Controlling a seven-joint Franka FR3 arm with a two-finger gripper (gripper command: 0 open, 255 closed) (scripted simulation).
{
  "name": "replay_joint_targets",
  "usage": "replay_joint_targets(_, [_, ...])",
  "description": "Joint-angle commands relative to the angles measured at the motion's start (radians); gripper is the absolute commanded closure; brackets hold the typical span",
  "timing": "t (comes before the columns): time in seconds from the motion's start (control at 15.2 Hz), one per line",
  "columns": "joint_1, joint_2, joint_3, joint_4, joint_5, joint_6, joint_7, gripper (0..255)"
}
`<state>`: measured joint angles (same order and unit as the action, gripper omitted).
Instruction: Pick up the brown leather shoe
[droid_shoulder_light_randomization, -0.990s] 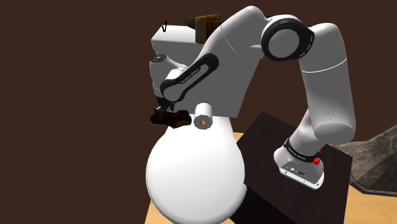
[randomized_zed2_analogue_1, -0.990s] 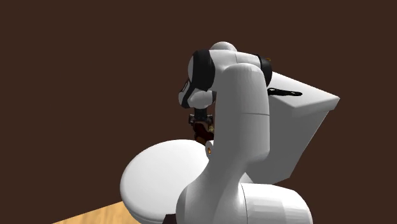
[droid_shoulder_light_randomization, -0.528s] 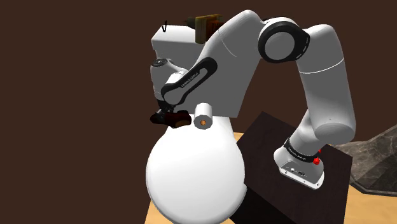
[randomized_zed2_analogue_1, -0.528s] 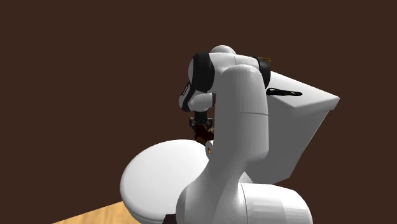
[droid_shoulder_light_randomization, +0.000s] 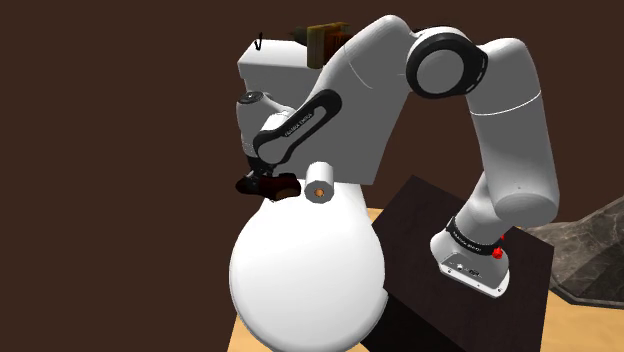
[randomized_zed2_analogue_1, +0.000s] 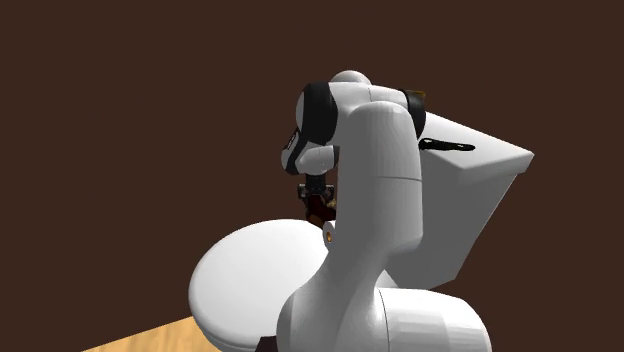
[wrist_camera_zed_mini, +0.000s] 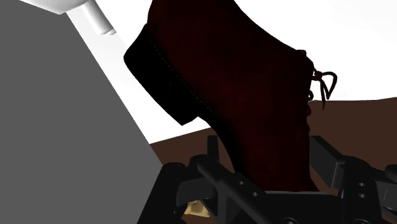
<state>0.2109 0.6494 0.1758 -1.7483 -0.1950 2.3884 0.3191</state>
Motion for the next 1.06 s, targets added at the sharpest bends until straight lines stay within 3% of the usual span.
replay_joint_targets(0.0, [-0.001,-0.014,0.002,-0.001,0.003,-0.014,-0.002,255])
replay_joint_targets(0.99, [-0.015,-0.127,0.023,0.011,0.033,-0.137,-0.022,255])
